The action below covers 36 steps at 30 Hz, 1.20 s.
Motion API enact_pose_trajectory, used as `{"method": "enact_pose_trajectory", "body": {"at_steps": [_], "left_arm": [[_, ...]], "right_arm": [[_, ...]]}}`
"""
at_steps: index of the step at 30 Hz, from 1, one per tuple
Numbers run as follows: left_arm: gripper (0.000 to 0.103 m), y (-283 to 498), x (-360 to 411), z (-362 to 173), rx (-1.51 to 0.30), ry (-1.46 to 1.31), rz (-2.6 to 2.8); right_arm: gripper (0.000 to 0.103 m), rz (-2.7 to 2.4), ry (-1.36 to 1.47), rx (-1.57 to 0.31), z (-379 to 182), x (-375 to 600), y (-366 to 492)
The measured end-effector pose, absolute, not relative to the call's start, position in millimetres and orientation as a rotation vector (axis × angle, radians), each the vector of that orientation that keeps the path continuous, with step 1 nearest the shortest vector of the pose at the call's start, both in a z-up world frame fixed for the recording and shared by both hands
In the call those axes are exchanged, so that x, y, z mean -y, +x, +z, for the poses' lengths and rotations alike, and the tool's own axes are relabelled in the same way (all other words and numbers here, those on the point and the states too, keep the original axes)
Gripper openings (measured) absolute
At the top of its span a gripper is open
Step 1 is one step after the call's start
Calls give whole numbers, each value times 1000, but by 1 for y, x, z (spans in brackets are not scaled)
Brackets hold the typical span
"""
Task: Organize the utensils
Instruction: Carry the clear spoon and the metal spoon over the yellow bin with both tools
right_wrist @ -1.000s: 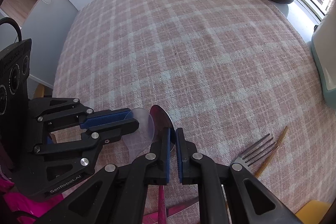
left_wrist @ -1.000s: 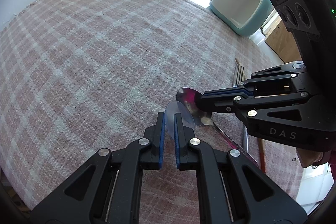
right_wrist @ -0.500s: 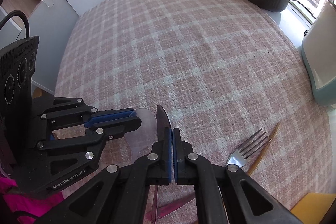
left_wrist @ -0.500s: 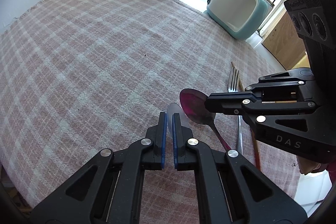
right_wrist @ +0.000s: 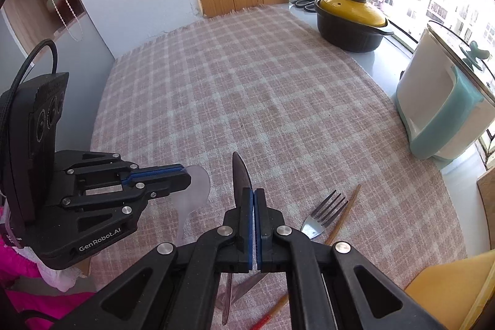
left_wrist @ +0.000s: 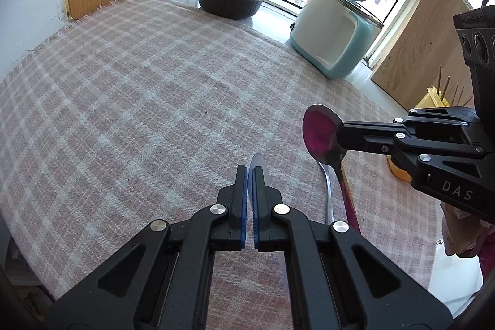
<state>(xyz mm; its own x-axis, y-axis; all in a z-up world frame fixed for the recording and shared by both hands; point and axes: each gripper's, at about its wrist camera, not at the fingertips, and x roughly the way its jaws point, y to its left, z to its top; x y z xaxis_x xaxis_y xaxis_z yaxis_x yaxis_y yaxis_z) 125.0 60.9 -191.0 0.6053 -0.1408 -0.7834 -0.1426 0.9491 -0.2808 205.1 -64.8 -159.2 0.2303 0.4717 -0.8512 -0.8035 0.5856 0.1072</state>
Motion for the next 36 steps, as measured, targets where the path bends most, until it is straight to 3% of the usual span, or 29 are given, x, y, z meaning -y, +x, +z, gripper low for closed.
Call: {"method": "enact_pose_trajectory", "body": {"at_steps": [21, 36], "left_arm": [[0, 132, -13, -95, -731, -254, -144], [0, 169, 59, -43, -635, -206, -295]], "right_arm": [[0, 773, -170, -804, -58, 160, 186], [0, 571, -64, -720, -18, 268, 189]]}}
